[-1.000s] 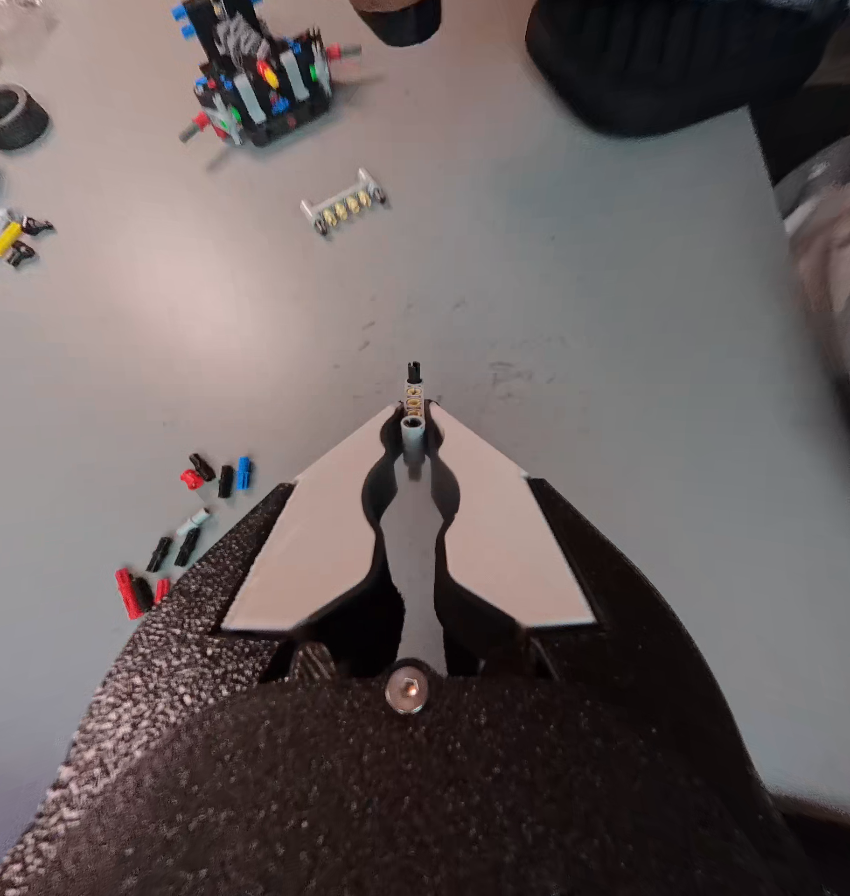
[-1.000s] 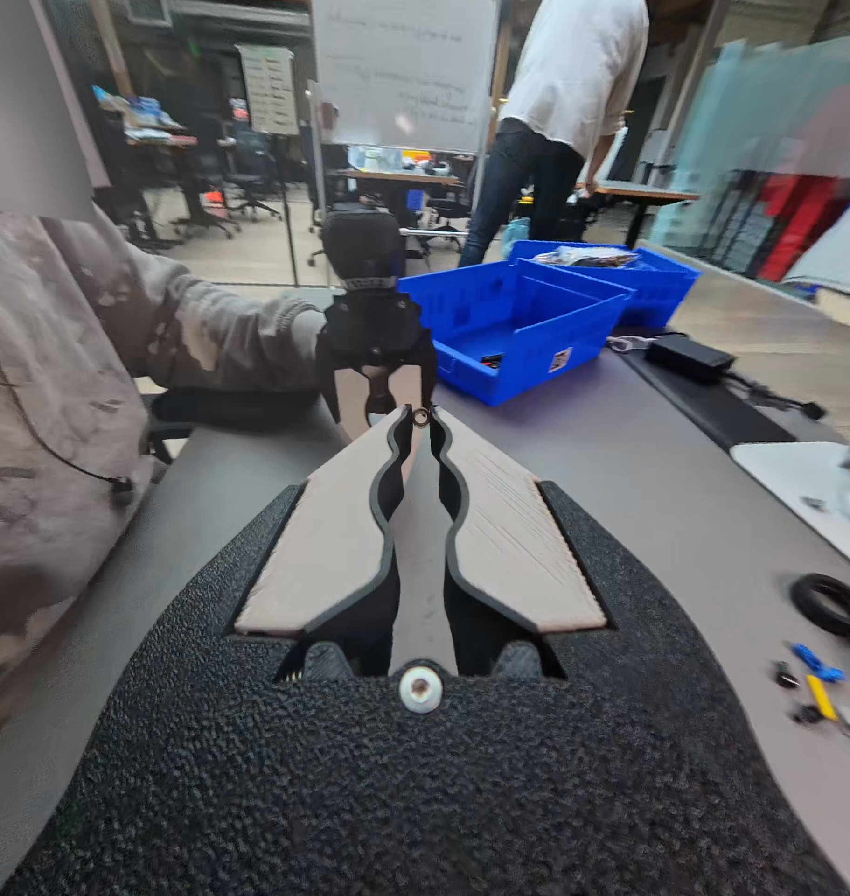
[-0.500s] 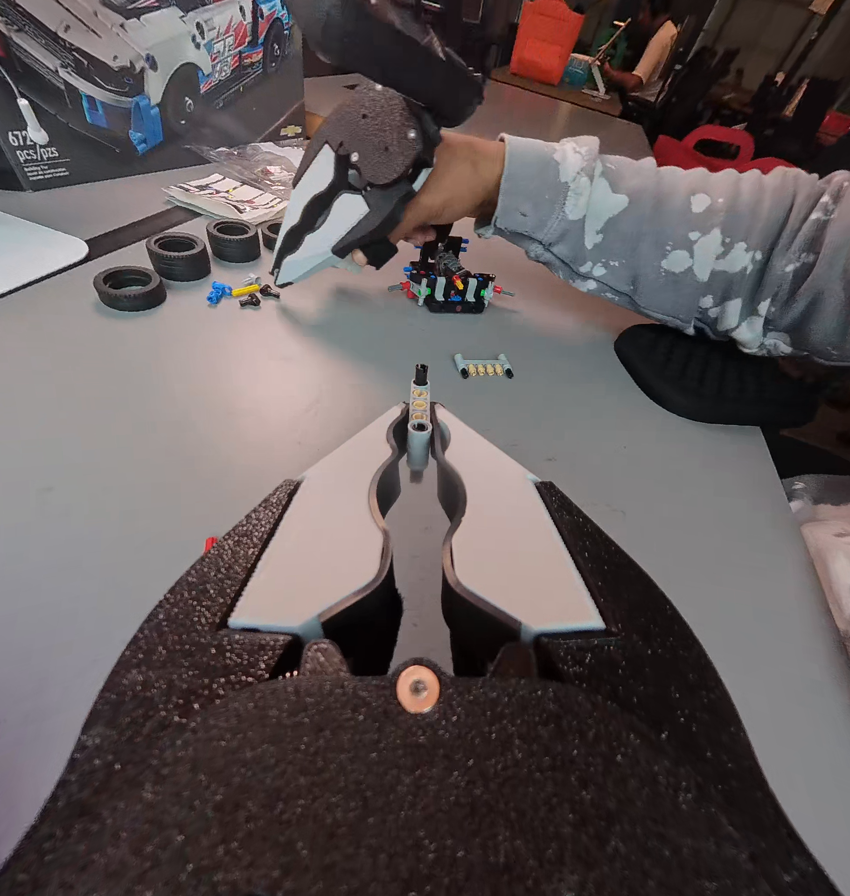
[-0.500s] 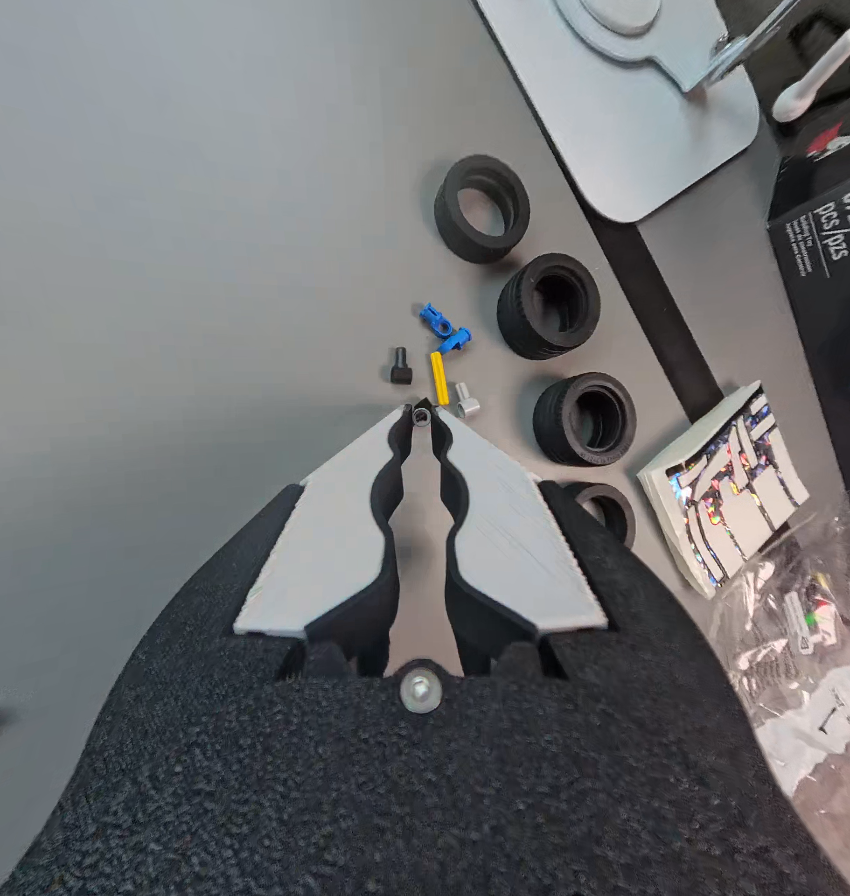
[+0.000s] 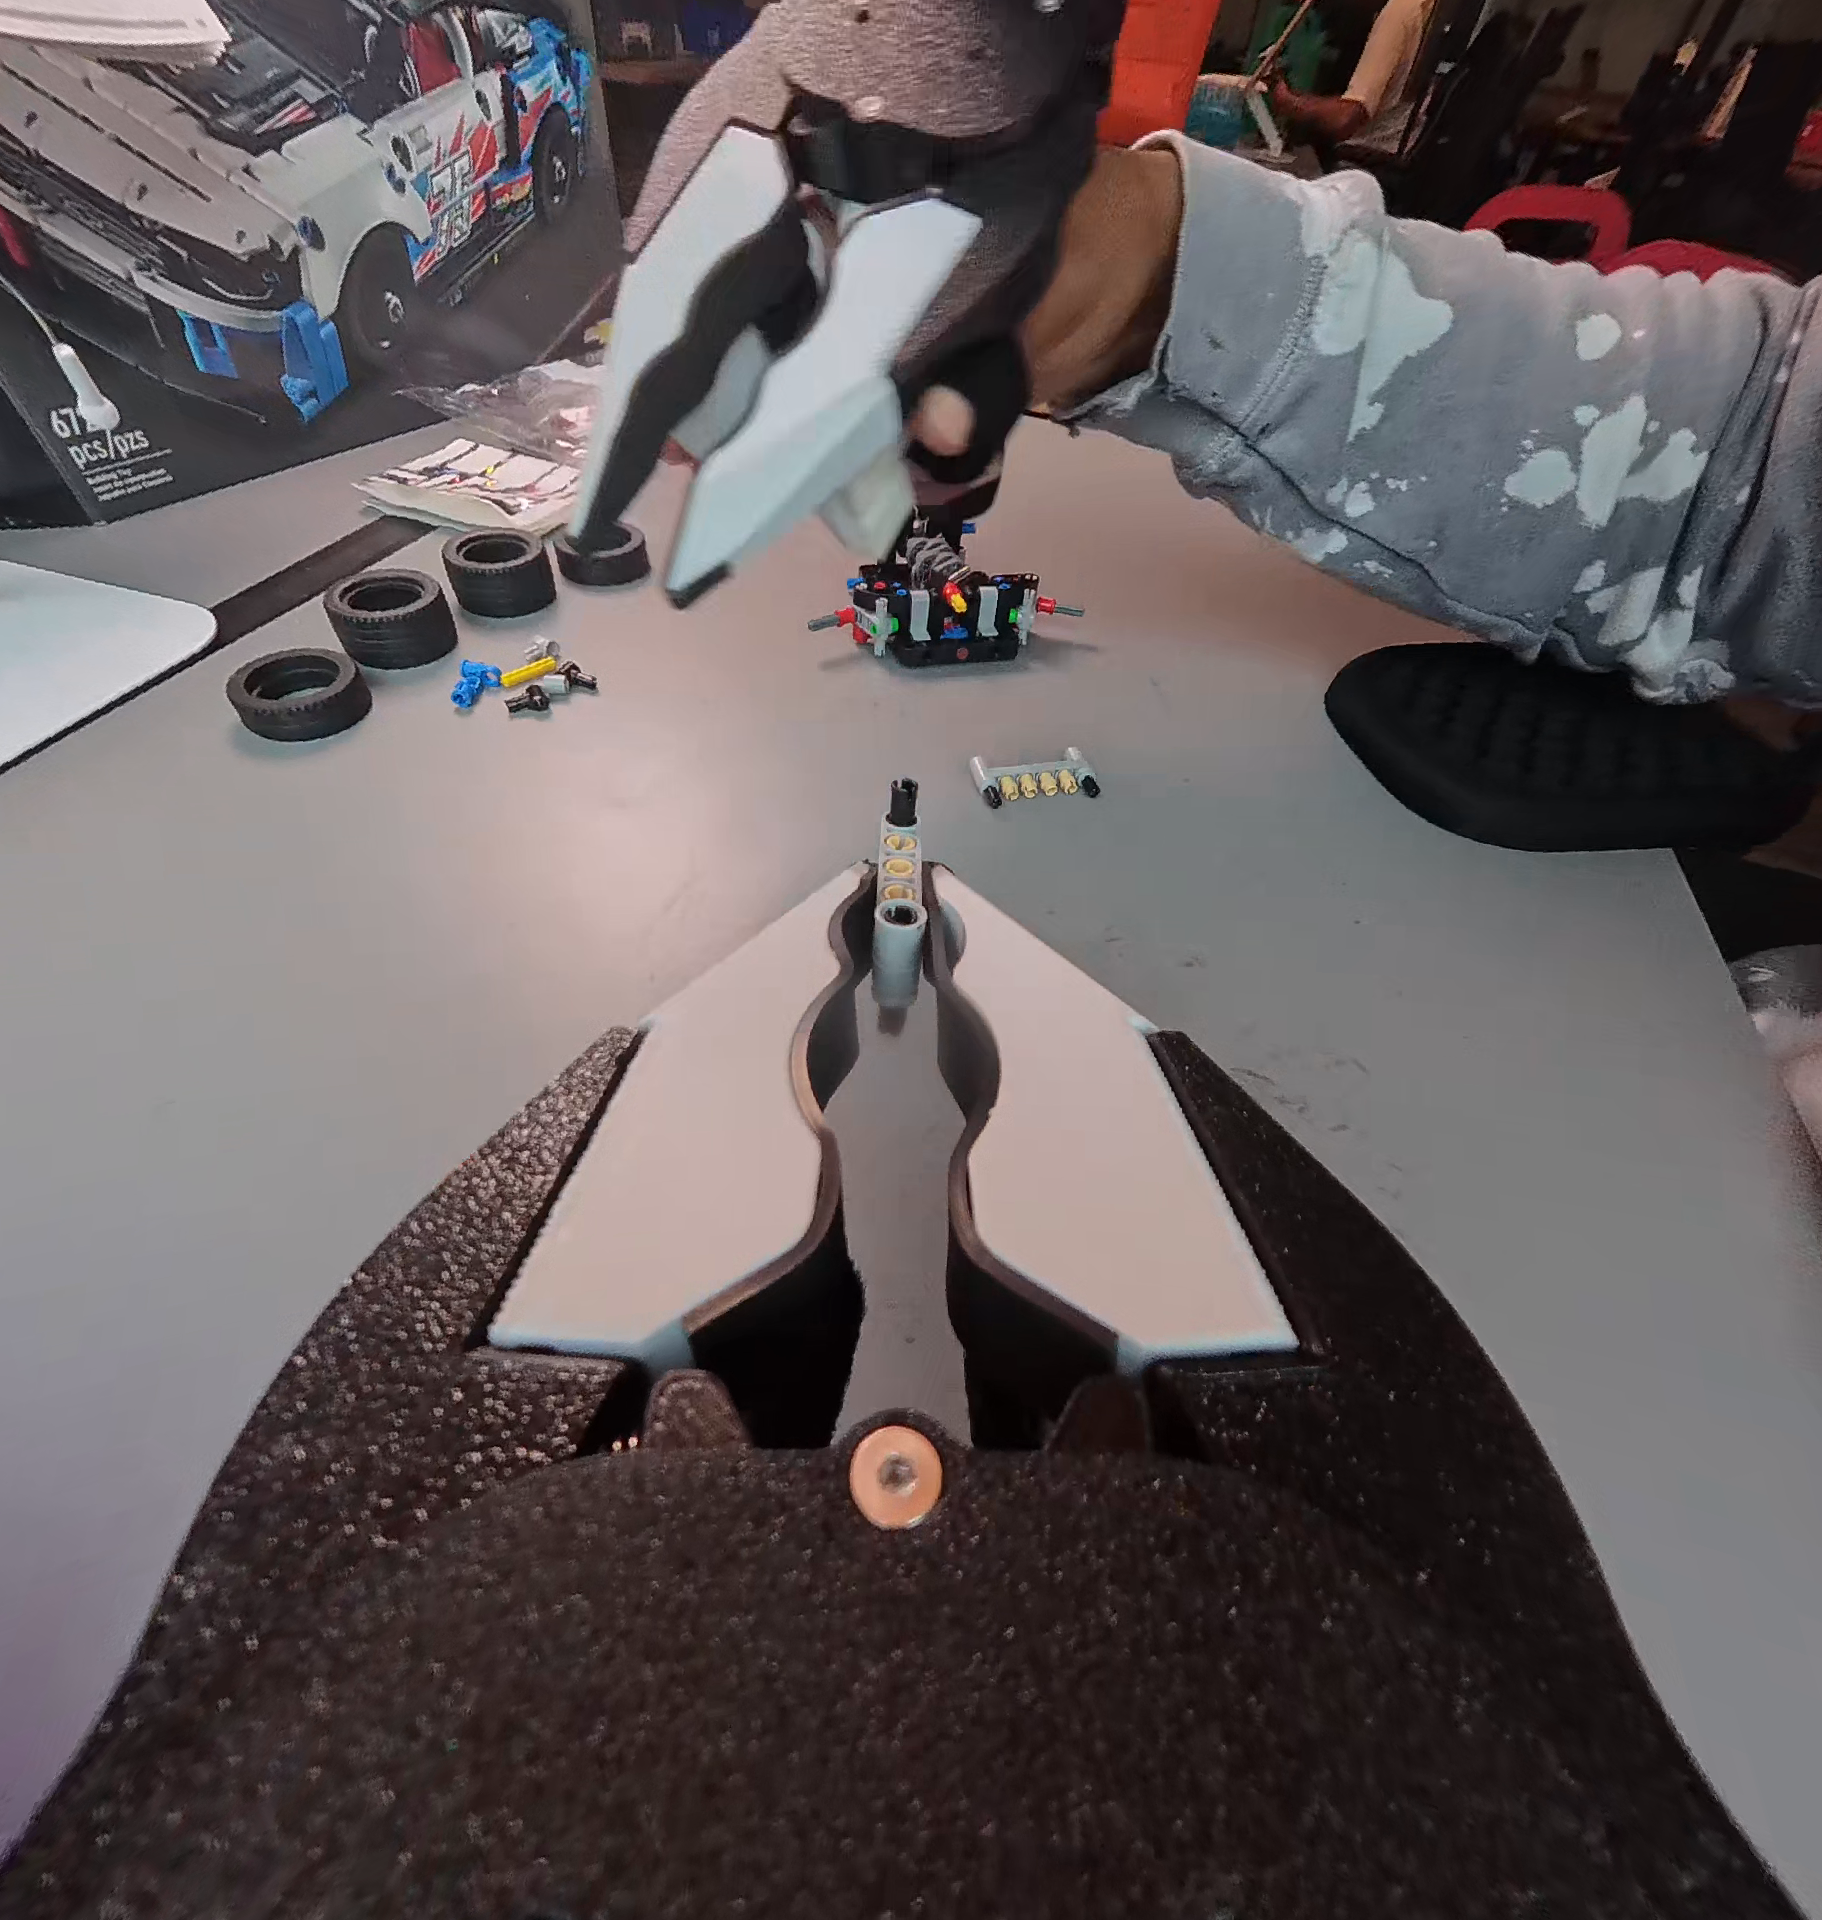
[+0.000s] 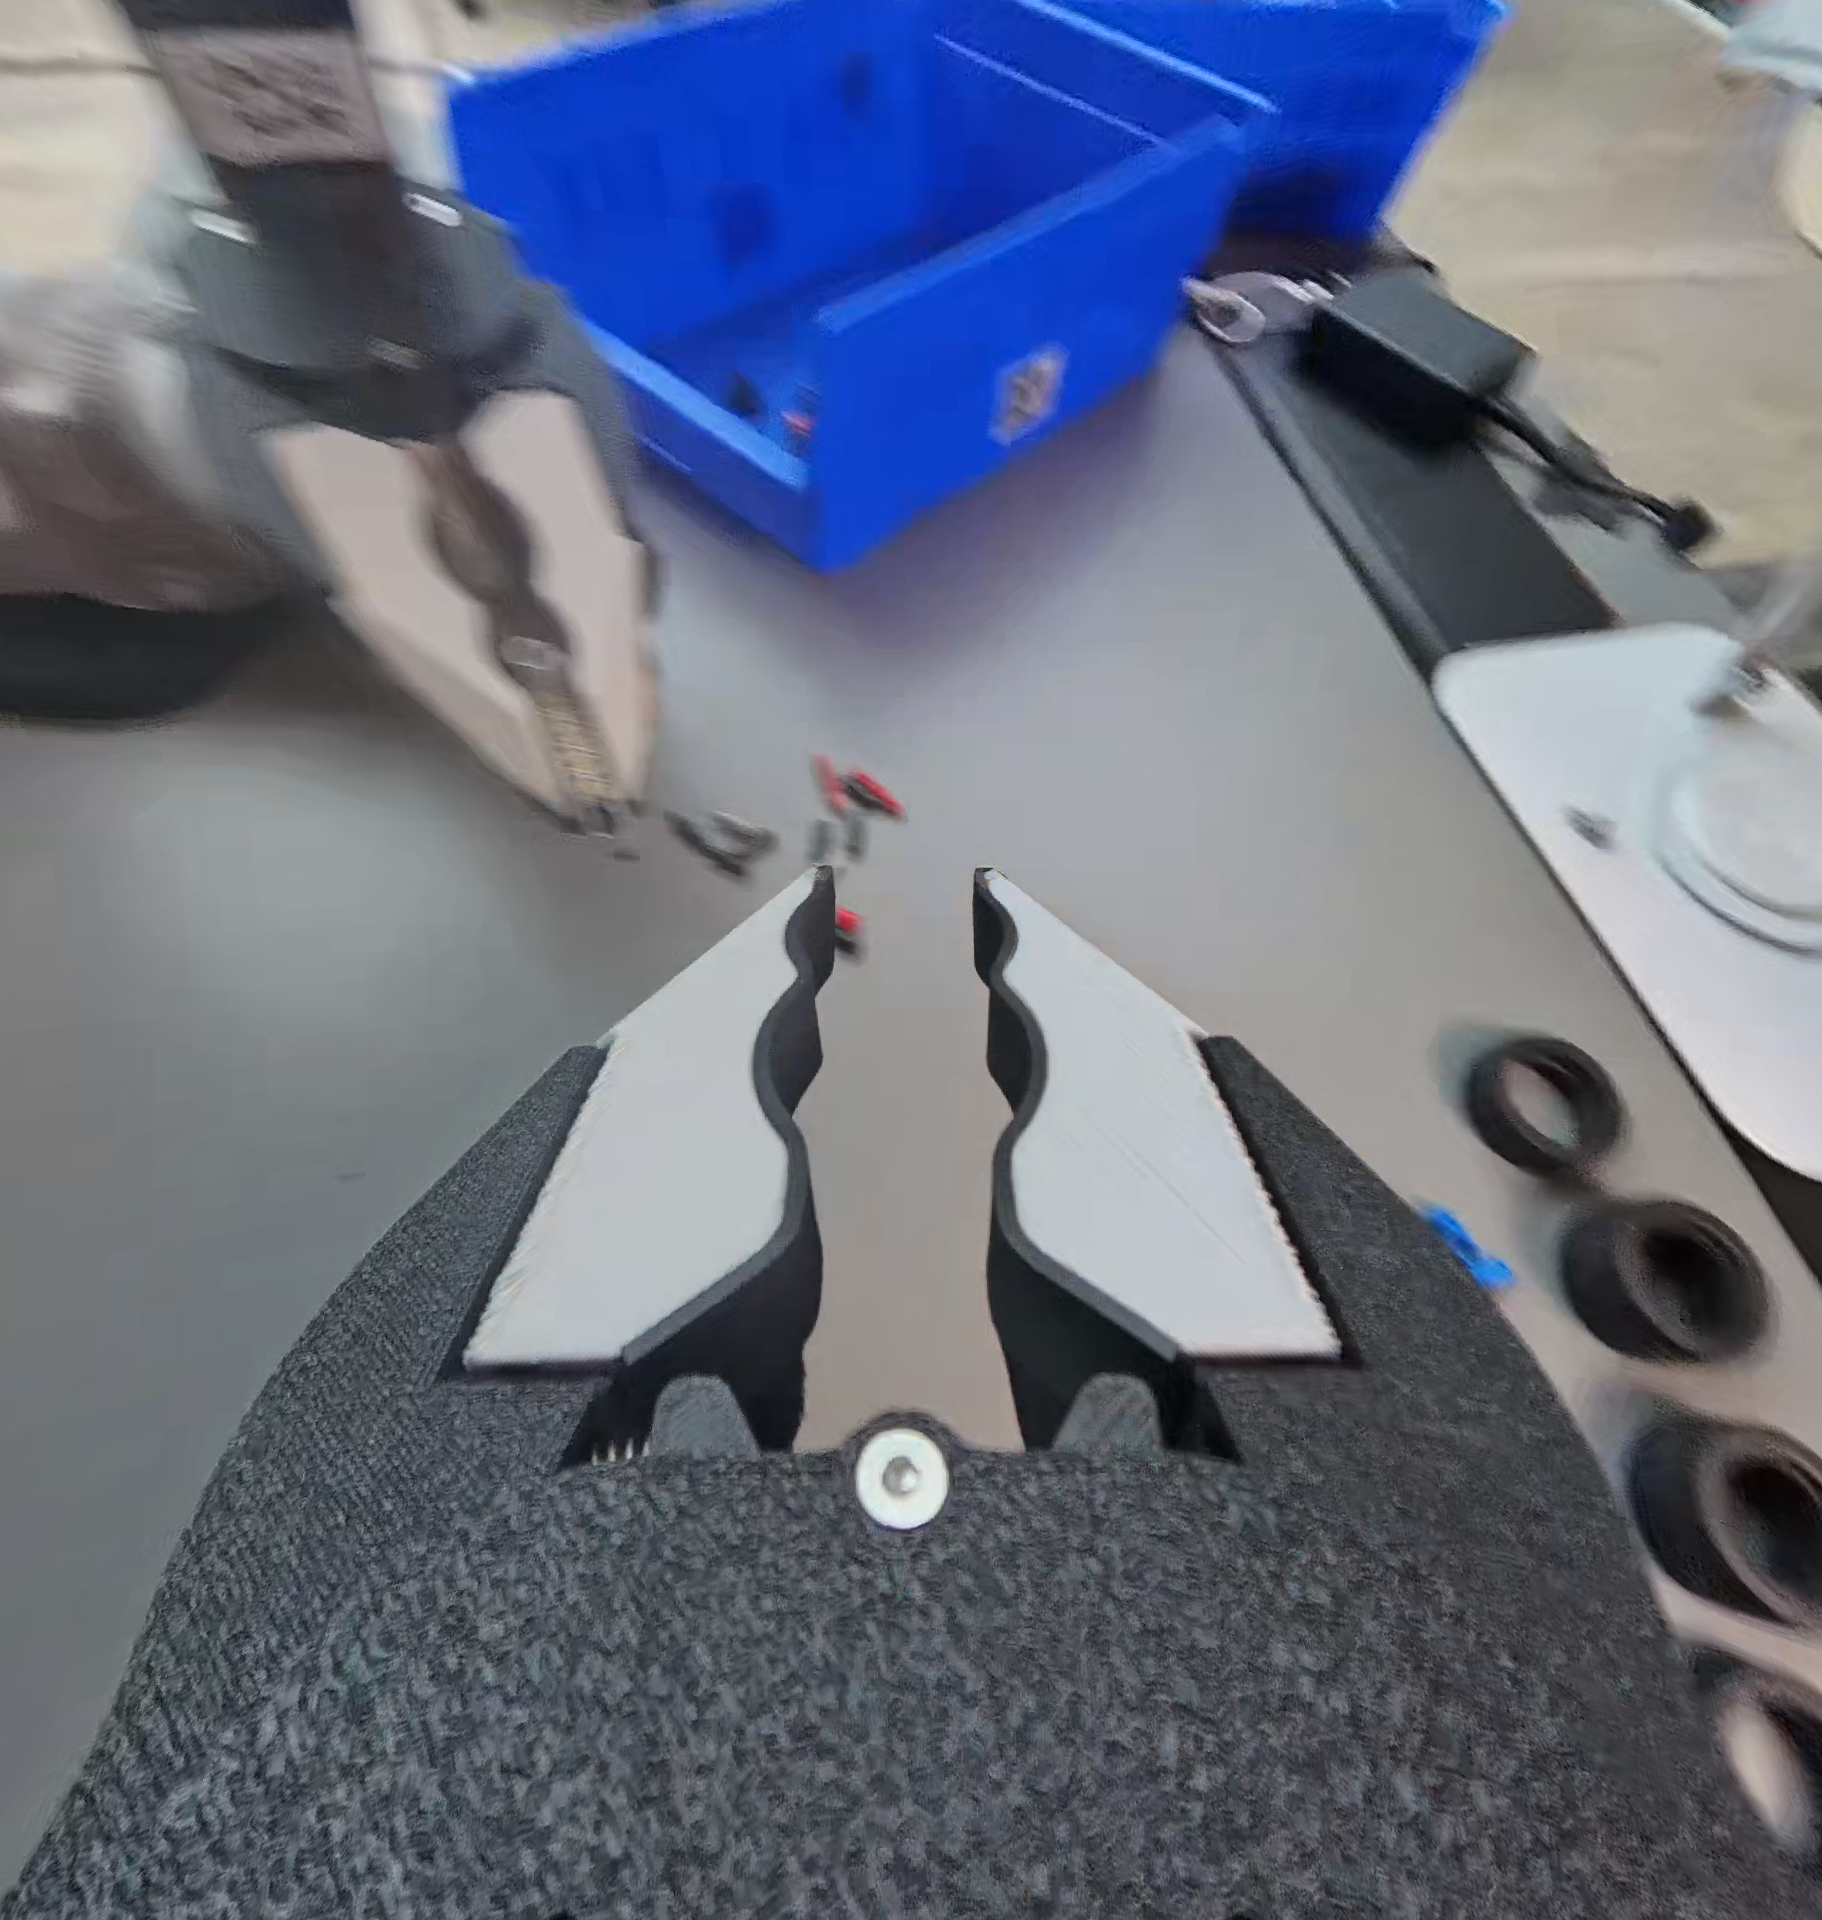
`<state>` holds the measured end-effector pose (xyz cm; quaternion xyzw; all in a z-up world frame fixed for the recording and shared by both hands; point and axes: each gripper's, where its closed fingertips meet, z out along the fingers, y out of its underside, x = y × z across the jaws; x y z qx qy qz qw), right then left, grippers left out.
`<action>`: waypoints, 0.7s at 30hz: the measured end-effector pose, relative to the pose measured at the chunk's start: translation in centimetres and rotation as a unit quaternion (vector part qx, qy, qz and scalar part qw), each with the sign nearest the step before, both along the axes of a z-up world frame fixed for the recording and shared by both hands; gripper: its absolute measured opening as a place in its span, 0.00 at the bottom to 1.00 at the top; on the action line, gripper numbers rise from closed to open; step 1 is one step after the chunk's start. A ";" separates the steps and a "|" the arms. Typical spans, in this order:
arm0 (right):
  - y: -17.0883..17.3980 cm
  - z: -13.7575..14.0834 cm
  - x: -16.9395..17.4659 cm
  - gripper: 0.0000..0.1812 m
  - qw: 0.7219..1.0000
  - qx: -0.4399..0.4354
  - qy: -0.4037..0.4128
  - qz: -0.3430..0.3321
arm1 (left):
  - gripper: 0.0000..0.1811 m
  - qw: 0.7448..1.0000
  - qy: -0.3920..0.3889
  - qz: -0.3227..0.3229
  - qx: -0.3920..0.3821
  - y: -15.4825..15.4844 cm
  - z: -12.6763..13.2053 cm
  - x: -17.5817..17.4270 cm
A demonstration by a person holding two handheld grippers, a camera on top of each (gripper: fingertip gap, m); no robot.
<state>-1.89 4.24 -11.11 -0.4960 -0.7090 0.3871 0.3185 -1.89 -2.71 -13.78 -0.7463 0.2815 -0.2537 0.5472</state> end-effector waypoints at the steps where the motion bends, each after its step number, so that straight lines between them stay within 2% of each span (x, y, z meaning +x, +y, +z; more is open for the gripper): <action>1: -2.9 0.8 0.6 0.15 0.999 -0.016 0.018 0.043 | 0.04 1.000 -0.002 -0.007 0.007 -0.2 0.2 0.2; 3: -6.6 1.4 1.5 0.15 0.995 -0.024 0.044 0.081 | 0.04 0.999 -0.005 -0.025 0.024 -0.6 0.7 0.9; 6: -8.9 0.8 1.7 0.13 0.994 -0.016 0.065 0.083 | 0.04 0.997 -0.002 -0.056 0.045 -1.5 1.1 2.3; 8: -9.2 -0.8 2.0 0.13 0.995 0.007 0.038 0.090 | 0.04 0.996 -0.007 -0.069 0.049 -1.9 1.3 3.0; 10: -9.3 -0.8 2.3 0.04 0.994 -0.008 0.042 0.096 | 0.04 0.996 0.005 -0.073 0.047 -2.0 1.0 3.2; 14: -9.5 0.5 2.6 0.04 0.988 -0.066 0.089 0.110 | 0.04 0.994 -0.041 -0.086 0.056 -2.5 2.6 3.2; 19: -8.6 2.8 2.2 0.04 0.969 -0.163 0.165 0.087 | 0.07 0.981 -0.164 -0.070 0.075 -2.5 6.5 1.2; 21: -8.7 3.5 1.8 0.04 0.960 -0.190 0.189 0.085 | 0.06 0.980 -0.171 -0.067 0.075 -2.5 6.8 0.9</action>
